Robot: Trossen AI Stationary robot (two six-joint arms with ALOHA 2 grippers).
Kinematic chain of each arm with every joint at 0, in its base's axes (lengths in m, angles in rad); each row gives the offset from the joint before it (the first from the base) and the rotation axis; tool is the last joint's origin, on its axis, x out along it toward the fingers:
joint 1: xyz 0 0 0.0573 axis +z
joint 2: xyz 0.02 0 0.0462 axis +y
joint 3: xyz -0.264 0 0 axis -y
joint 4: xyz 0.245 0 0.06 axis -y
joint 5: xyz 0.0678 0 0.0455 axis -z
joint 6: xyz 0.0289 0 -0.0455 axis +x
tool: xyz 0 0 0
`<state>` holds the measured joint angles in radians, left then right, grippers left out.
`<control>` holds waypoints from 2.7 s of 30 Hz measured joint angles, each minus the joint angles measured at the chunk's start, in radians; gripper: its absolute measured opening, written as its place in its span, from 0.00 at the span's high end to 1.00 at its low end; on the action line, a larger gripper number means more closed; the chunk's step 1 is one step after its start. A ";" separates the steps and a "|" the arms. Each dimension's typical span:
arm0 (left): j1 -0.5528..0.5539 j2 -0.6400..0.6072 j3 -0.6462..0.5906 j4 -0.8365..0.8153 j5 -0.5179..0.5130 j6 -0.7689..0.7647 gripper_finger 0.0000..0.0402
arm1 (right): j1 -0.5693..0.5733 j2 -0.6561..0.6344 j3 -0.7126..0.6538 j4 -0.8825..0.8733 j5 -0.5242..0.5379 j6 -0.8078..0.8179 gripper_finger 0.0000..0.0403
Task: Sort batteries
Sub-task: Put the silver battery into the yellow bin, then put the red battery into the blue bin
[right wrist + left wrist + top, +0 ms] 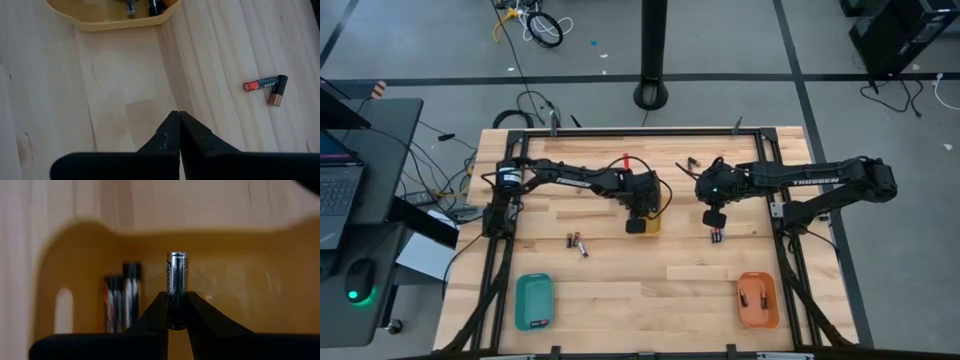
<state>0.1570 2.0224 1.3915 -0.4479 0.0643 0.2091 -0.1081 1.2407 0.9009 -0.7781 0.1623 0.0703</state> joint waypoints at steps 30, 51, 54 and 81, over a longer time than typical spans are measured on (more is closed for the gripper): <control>-0.035 -0.081 0.008 0.049 -0.097 0.103 0.97 | 0.000 0.030 0.000 0.093 0.015 0.013 0.97; -0.040 -0.571 -0.630 0.763 -0.120 -0.037 0.99 | 0.199 0.031 -0.143 0.124 -0.046 0.224 0.88; -0.040 -0.620 -0.683 0.778 -0.158 -0.058 0.99 | 0.238 0.031 -0.136 0.038 -0.079 0.229 0.78; -0.040 -0.643 -0.724 0.765 -0.176 -0.080 0.98 | 0.290 0.238 -0.134 -0.070 -0.105 0.161 0.07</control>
<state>0.1165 1.3792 0.6674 0.3168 -0.1112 0.1295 0.1822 1.4787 0.7670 -0.8486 0.0570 0.2310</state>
